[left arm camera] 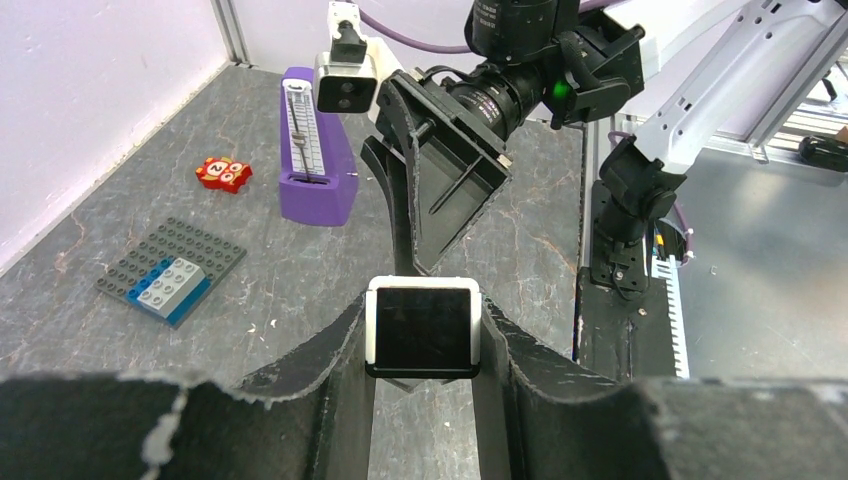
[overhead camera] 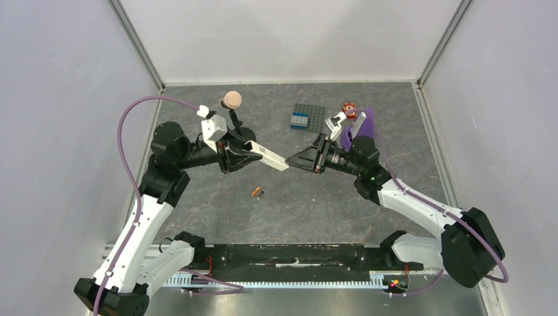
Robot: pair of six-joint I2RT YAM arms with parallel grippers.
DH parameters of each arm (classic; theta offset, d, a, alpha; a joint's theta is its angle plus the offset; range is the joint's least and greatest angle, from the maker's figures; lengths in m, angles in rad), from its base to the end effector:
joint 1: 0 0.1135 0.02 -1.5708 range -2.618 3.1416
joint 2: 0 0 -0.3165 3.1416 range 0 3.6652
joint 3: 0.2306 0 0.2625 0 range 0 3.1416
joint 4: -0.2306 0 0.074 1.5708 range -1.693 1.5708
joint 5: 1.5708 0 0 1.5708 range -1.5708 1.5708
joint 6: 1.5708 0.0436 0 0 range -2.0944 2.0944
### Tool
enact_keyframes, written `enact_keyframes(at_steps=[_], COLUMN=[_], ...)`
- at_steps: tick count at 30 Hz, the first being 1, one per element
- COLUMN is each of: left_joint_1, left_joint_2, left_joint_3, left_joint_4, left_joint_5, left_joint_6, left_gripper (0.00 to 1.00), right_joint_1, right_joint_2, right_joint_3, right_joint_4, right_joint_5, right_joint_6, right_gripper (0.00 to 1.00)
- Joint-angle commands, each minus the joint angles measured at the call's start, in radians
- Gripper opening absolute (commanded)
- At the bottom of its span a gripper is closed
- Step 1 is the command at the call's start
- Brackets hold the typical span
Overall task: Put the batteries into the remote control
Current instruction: Remove the battery cover from the remote control.
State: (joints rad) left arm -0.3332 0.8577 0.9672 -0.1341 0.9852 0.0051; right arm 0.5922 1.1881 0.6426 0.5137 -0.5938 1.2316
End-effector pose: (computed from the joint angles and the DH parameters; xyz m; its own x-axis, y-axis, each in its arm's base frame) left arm 0.1379 -0.0862 0.4380 -0.0183 0.0093 -0.9998 0.9682 0.2498 -0.0154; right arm 0.2033 0.1662 0.3223 -0.8826 0.3482 -0.3158 -0.2834 0.1417 0.9485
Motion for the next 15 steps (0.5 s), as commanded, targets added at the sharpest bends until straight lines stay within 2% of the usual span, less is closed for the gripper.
enact_keyframes(at_steps=[1, 4, 7, 9, 15], left_joint_1=[-0.001, -0.002, -0.003, -0.002, -0.003], left_joint_2=[-0.010, -0.011, -0.013, -0.014, -0.017], left_joint_3=[0.002, -0.004, -0.007, -0.008, -0.013], left_joint_4=[0.048, 0.044, 0.038, 0.038, 0.046], left_joint_5=[0.021, 0.019, 0.017, 0.015, 0.014], left_joint_6=[0.039, 0.039, 0.043, 0.042, 0.038], left_gripper=[0.02, 0.02, 0.02, 0.02, 0.02], right_joint_1=[-0.005, -0.004, -0.005, -0.005, -0.005], right_joint_2=[-0.003, 0.003, 0.004, 0.005, 0.017], right_joint_3=[0.022, 0.011, -0.004, -0.016, -0.024], right_joint_4=[-0.030, 0.029, 0.082, 0.128, 0.212], right_joint_5=[0.024, 0.004, -0.009, -0.020, -0.047], right_joint_6=[-0.027, 0.014, 0.064, 0.100, 0.182], right_gripper=[0.42, 0.43, 0.61, 0.67, 0.67])
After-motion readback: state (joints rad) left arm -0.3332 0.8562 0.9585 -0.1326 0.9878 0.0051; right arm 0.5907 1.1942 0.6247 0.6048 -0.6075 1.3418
